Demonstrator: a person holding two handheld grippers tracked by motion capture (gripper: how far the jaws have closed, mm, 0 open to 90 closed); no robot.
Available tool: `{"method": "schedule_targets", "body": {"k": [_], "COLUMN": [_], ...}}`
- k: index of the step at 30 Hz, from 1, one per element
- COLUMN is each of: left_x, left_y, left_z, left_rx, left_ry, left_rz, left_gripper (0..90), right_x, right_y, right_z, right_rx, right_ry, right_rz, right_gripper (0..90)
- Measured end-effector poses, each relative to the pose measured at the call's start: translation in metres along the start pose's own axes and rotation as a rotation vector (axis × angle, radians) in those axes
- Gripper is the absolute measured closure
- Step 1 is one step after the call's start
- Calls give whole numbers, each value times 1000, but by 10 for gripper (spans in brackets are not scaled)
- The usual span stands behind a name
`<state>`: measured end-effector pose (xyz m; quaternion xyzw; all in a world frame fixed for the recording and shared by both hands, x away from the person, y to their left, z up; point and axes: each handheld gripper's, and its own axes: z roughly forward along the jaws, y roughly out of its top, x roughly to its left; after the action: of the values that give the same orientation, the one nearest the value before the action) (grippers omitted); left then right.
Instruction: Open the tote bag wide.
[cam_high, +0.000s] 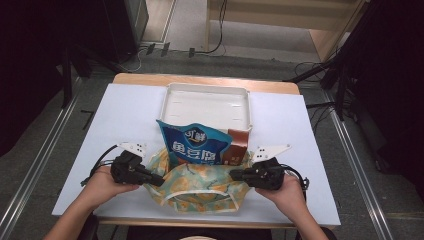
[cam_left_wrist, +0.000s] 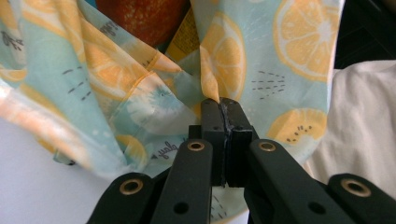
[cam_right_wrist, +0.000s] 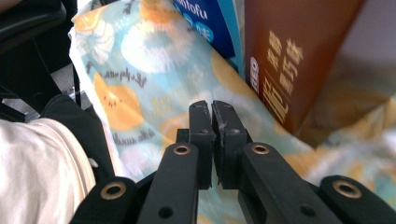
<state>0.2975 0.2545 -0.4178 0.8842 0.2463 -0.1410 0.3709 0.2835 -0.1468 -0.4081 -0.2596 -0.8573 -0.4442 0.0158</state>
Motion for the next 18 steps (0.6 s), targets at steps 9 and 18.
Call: {"method": "schedule_targets", "body": {"k": [9,18], "left_x": [-4,-12], "left_y": [3,17], "left_z": [-15,-37], "left_rx": [-69,-116], "left_ry": [-4,20], "left_rz": [11,38], "left_gripper": [815,777], "right_x": [-3,-11], "right_y": [-5,0], "right_z": [-9,-27], "right_rx": [-23,-57], "right_ry": [-2,-56], "right_rz": [18,43], "right_gripper": [856,869]}}
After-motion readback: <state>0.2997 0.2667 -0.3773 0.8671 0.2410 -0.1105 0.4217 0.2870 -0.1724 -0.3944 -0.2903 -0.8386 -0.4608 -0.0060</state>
